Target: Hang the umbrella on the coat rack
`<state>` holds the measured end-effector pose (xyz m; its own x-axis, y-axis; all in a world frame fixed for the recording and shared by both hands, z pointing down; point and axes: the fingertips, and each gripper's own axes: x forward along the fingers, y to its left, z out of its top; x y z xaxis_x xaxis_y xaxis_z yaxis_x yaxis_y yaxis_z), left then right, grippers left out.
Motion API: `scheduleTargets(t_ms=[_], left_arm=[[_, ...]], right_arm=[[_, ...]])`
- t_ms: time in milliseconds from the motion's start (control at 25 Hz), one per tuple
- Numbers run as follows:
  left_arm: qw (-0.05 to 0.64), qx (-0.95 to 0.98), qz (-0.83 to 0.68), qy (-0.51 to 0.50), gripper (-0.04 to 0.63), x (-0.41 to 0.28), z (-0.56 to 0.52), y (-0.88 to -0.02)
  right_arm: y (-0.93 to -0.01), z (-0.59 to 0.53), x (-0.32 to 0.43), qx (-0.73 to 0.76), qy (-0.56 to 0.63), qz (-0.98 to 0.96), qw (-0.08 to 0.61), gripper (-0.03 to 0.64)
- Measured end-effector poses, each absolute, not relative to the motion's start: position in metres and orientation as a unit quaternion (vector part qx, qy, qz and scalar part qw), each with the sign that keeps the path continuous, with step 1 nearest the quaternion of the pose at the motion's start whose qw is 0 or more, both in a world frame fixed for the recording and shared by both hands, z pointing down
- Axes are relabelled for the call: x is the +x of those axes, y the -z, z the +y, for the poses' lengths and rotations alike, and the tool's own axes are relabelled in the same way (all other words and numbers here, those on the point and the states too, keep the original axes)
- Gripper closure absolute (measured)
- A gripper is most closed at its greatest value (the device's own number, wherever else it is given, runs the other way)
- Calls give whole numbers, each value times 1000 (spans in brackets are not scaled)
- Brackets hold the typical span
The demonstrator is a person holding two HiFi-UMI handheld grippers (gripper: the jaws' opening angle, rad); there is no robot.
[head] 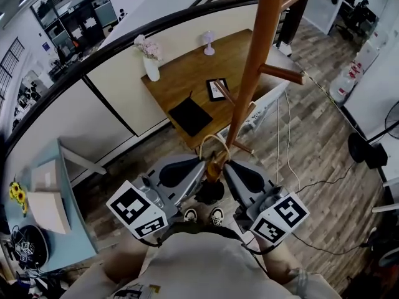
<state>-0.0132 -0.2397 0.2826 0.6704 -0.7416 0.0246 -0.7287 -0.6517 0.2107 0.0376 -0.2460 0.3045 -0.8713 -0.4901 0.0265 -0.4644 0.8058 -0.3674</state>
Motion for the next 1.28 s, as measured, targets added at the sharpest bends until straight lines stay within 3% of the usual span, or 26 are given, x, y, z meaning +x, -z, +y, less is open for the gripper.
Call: scheduleTargets(t_ms=[640, 1280], left_arm=[[163, 915, -370, 3, 595, -22, -262, -371], [244, 905, -347, -31, 595, -13, -295, -542]], right_arm=[[-394, -263, 30, -308, 236, 921, -14, 609], [-560, -291, 41, -359, 283, 886, -76, 609]])
